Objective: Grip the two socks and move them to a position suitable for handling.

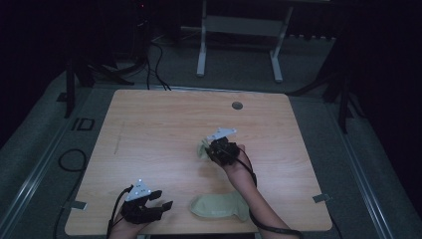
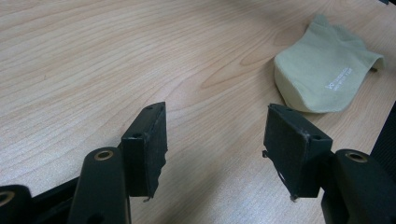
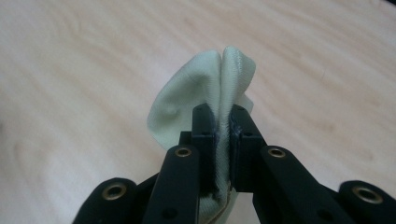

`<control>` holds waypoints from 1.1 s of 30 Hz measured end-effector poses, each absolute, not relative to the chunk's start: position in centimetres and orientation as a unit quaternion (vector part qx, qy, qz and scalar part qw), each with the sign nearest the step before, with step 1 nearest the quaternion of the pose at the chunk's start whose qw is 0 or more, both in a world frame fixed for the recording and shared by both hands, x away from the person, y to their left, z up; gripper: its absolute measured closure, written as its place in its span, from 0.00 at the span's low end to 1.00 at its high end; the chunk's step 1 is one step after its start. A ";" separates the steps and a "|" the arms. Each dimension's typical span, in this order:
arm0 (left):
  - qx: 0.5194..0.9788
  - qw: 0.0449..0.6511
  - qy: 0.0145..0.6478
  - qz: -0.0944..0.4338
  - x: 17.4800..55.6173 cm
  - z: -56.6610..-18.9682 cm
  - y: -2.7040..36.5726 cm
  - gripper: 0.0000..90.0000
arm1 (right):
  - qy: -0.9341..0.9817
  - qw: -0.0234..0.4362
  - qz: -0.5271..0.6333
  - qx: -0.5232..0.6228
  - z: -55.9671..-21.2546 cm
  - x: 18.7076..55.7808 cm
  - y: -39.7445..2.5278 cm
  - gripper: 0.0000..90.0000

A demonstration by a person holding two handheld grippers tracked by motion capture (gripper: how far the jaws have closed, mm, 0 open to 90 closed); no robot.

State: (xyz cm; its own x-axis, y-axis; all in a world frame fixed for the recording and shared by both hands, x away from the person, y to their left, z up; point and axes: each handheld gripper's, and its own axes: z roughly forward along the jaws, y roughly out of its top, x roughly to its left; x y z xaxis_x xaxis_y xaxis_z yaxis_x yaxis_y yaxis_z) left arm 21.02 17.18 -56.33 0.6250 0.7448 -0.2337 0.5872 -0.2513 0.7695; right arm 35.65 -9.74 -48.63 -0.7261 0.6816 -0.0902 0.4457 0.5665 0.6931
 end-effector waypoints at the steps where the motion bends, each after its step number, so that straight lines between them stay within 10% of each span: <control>1: 0.786 0.441 0.424 0.089 21.0 -56.3 17.2 0.44 | 0.867 0.176 0.334 0.324 -48.9 35.2 -10.1 0.92; 21: 0.794 0.452 0.402 0.065 21.4 -55.7 15.3 0.42 | 0.867 0.149 0.308 0.363 -55.2 31.3 -12.6 0.89; 28: 0.792 0.461 0.397 0.049 23.1 -54.8 14.2 0.42 | 0.867 0.127 0.320 0.360 -53.8 31.3 -12.5 0.65; 33: 0.813 0.434 0.385 0.051 25.4 -54.2 12.0 0.40 | 0.863 0.139 0.341 0.346 -50.8 32.0 -13.8 0.68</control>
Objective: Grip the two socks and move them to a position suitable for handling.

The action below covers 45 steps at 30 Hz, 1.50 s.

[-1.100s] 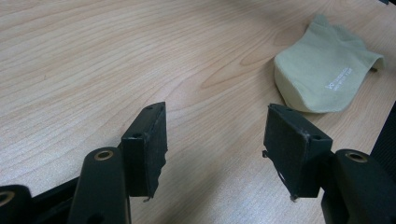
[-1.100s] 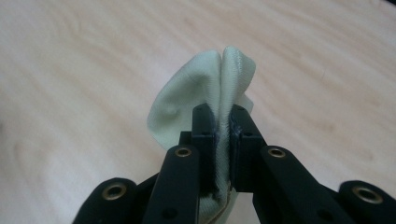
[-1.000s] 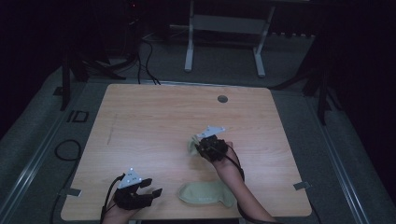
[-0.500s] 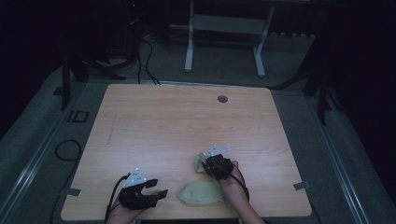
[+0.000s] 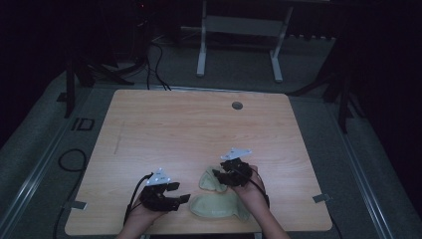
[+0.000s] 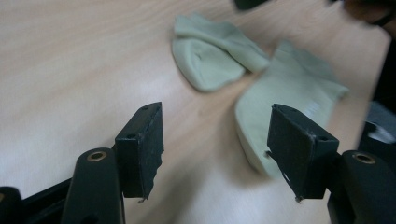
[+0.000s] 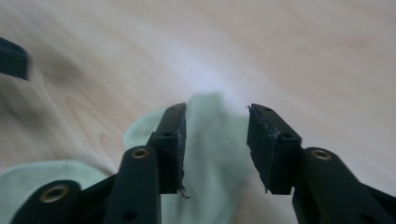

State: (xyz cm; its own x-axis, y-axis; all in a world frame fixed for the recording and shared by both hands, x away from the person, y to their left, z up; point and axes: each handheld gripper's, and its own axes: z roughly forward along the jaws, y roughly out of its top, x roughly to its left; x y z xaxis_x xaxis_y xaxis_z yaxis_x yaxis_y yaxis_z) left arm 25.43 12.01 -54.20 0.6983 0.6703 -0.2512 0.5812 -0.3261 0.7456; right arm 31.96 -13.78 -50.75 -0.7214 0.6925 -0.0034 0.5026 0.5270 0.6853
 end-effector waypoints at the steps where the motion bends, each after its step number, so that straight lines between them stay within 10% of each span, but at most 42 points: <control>1: 0.813 0.431 0.388 0.052 26.0 -54.1 11.6 0.40 | 0.864 0.138 0.343 0.341 -50.3 32.2 -14.0 0.70; 24: 0.857 0.338 0.379 0.086 31.2 -55.8 5.8 0.60 | 0.907 0.123 0.270 0.299 -54.4 33.2 -12.3 0.83; 34: 0.855 0.340 0.382 0.090 31.5 -55.9 4.9 0.95 | 0.895 0.162 0.285 0.304 -55.0 32.5 -12.3 0.96; 45: 0.856 0.345 0.369 0.108 31.2 -53.9 5.3 0.97 | 0.866 0.159 0.336 0.335 -51.6 32.3 -14.5 0.98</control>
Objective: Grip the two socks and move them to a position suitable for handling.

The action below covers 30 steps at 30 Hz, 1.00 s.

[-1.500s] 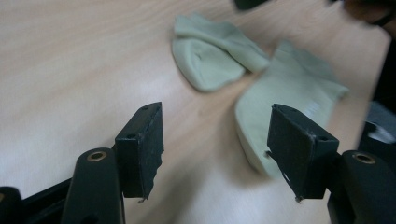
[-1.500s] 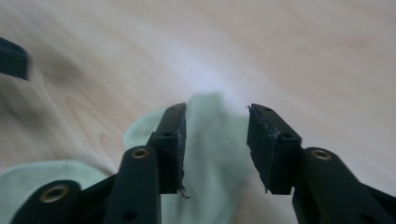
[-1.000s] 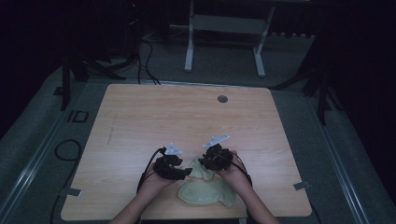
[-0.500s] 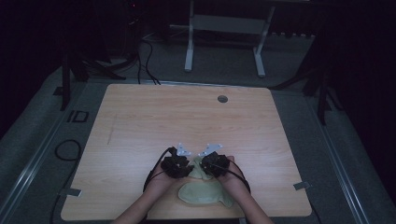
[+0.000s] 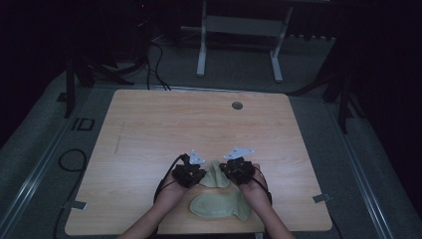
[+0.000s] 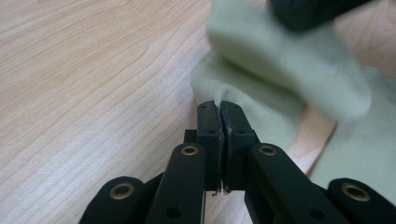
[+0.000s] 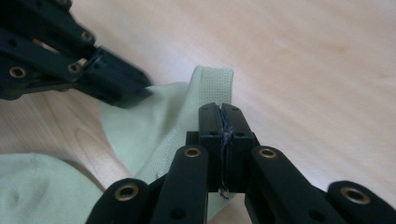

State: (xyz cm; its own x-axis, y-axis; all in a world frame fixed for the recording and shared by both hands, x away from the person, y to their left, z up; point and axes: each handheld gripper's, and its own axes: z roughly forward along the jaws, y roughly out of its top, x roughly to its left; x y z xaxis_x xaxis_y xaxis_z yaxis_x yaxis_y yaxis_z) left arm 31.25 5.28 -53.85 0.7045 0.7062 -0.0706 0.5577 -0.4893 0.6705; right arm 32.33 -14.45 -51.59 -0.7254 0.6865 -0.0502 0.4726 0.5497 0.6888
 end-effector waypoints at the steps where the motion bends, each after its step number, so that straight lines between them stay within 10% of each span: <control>1: 0.856 0.345 0.369 0.108 31.2 -53.9 5.3 0.97 | 0.866 0.159 0.336 0.335 -51.6 32.3 -14.5 0.98; 10: 0.869 0.344 0.337 0.116 31.3 -51.1 6.8 0.97 | 0.834 0.168 0.366 0.376 -48.5 32.3 -19.1 0.98; 30: 0.885 0.307 0.341 0.071 34.0 -54.9 6.3 0.97 | 0.832 0.134 0.310 0.440 -54.9 34.1 -21.8 0.98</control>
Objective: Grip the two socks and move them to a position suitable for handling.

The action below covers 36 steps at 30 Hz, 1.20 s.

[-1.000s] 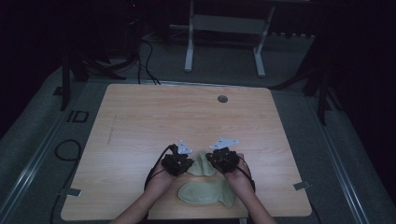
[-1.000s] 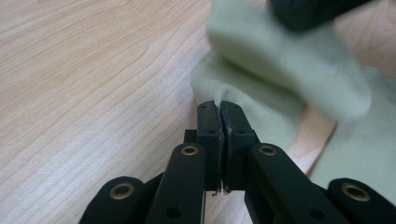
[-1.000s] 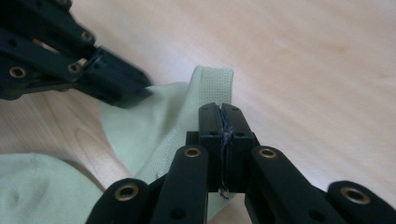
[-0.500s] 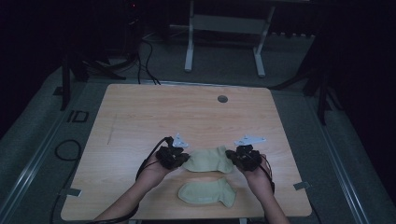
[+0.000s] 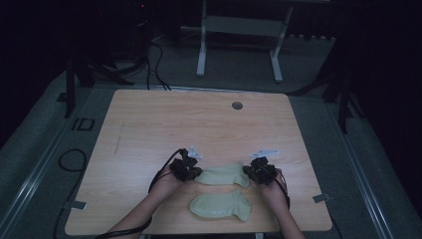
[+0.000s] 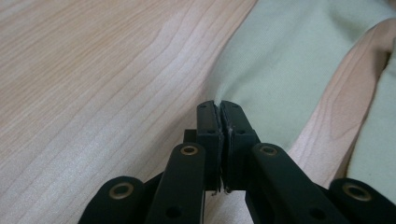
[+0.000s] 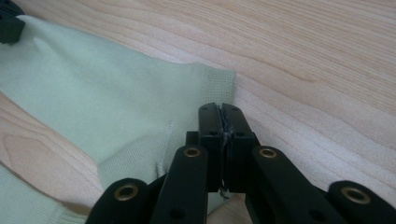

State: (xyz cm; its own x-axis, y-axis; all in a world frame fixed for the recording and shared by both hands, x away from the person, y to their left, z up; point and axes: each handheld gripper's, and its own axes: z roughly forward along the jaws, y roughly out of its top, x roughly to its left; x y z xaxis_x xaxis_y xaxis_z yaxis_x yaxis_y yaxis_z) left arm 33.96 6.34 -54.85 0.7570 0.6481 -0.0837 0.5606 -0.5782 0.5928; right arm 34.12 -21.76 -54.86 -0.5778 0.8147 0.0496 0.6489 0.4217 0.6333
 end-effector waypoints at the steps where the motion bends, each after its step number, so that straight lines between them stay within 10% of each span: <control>1: 0.885 0.309 0.344 0.064 34.1 -54.9 6.3 0.96 | 0.834 0.133 0.309 0.437 -54.9 34.2 -21.7 0.97; 8: 0.864 0.333 0.367 0.086 33.6 -53.4 7.0 0.71 | 0.843 0.139 0.311 0.416 -53.3 33.7 -21.4 0.80; 15: 0.875 0.341 0.332 0.091 31.3 -52.5 5.7 0.92 | 0.852 0.134 0.319 0.393 -52.7 31.7 -20.8 0.84; 36: 0.864 0.319 0.374 0.106 33.1 -55.5 6.6 0.93 | 0.866 0.139 0.306 0.370 -55.3 33.6 -20.9 0.76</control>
